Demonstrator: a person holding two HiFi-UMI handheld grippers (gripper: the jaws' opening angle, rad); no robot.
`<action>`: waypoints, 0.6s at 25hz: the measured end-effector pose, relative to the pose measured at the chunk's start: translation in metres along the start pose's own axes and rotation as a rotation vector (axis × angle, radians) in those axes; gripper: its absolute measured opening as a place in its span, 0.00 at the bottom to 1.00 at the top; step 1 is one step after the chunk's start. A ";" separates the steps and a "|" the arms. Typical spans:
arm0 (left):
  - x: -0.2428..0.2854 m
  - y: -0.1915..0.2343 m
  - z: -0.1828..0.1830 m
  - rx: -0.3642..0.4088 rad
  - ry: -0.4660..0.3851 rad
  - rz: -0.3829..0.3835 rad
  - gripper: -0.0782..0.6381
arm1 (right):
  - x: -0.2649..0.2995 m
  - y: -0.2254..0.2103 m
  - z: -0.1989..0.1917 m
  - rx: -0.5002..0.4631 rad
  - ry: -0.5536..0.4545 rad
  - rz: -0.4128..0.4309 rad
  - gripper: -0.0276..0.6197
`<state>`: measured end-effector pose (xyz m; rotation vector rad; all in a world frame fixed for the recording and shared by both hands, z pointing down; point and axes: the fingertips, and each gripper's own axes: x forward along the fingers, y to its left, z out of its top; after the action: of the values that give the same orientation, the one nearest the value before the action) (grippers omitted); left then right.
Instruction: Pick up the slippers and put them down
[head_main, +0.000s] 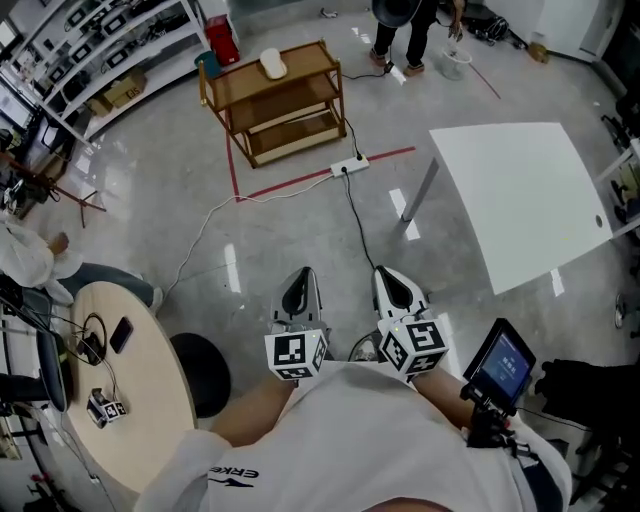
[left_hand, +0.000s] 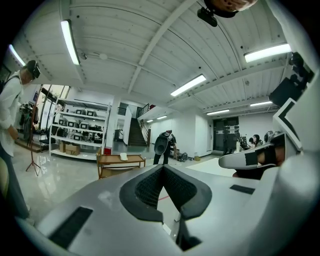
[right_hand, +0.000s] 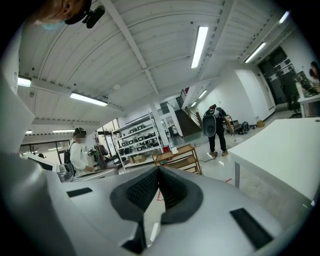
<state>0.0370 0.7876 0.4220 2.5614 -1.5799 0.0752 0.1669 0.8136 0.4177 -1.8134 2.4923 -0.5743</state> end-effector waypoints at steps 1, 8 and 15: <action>0.003 -0.004 0.000 -0.001 0.001 0.003 0.11 | 0.000 -0.005 0.001 -0.005 -0.001 0.004 0.05; 0.026 -0.011 0.001 0.006 0.015 -0.003 0.11 | 0.014 -0.024 0.009 0.007 0.009 0.004 0.05; 0.069 0.015 -0.001 -0.012 0.016 -0.008 0.11 | 0.061 -0.033 0.014 -0.001 0.011 -0.004 0.05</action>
<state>0.0546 0.7204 0.4318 2.5515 -1.5597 0.0844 0.1804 0.7447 0.4271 -1.8213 2.4961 -0.5849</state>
